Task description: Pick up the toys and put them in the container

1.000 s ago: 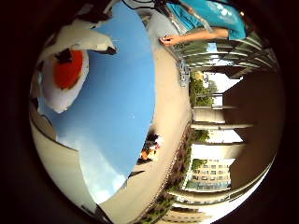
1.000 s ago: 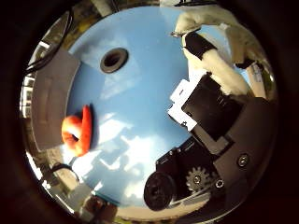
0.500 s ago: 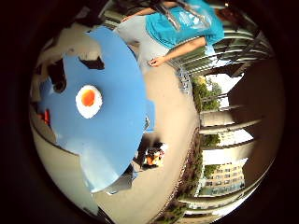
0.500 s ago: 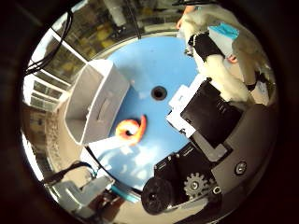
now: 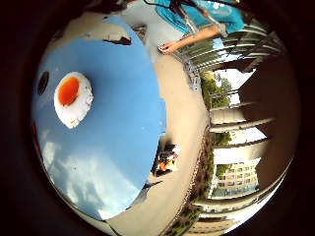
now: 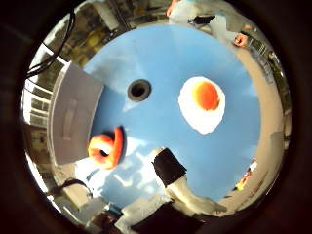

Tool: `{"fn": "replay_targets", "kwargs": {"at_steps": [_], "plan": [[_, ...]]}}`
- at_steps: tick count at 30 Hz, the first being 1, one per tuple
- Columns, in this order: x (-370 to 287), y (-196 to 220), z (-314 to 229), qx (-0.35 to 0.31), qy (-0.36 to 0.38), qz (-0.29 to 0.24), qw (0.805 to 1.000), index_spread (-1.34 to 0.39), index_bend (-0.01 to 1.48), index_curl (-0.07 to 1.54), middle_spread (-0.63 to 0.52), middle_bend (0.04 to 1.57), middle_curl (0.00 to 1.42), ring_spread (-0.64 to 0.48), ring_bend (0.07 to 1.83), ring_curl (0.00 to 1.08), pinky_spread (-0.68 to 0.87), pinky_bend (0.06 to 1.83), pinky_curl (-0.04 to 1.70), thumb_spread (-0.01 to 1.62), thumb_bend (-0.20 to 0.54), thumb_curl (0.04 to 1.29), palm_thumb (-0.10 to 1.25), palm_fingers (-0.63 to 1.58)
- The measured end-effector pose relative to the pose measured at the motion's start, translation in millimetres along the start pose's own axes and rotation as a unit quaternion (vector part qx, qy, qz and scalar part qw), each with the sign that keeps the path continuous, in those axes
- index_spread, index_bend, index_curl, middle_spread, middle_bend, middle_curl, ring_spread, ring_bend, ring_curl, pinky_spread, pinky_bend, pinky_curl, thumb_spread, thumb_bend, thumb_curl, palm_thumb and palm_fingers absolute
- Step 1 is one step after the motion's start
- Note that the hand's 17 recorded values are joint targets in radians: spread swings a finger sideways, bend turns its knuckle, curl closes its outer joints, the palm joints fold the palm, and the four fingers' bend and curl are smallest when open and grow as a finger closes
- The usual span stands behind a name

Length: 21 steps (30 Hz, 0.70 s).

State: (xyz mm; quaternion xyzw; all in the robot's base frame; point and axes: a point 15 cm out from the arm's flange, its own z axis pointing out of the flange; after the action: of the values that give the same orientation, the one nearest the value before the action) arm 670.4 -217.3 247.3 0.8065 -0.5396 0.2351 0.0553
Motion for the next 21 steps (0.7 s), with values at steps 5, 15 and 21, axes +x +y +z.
{"fn": "replay_targets", "kwargs": {"at_steps": [5, 15, 21], "plan": [[-6, -2, 21, 0.0, 0.003, -0.01, 1.0, -0.16, 0.29, 0.53, 0.04, 0.47, 0.41, 0.27, 0.75, 0.32, 0.45, 1.14, 0.19, 1.09, -0.042, 0.32, 0.22, 0.06], [-22, 4, 60, -0.016, 0.0, -0.027, 1.0, -0.08, 0.24, 0.46, 0.06, 0.37, 0.36, 0.29, 0.68, 0.29, 0.47, 1.02, 0.12, 1.08, -0.032, 0.29, 0.2, 0.24], [-18, 16, 76, -0.035, 0.013, -0.029, 0.999, -0.06, 0.19, 0.42, 0.05, 0.32, 0.34, 0.3, 0.7, 0.28, 0.5, 1.02, 0.09, 1.08, -0.033, 0.27, 0.18, 0.38]]}}
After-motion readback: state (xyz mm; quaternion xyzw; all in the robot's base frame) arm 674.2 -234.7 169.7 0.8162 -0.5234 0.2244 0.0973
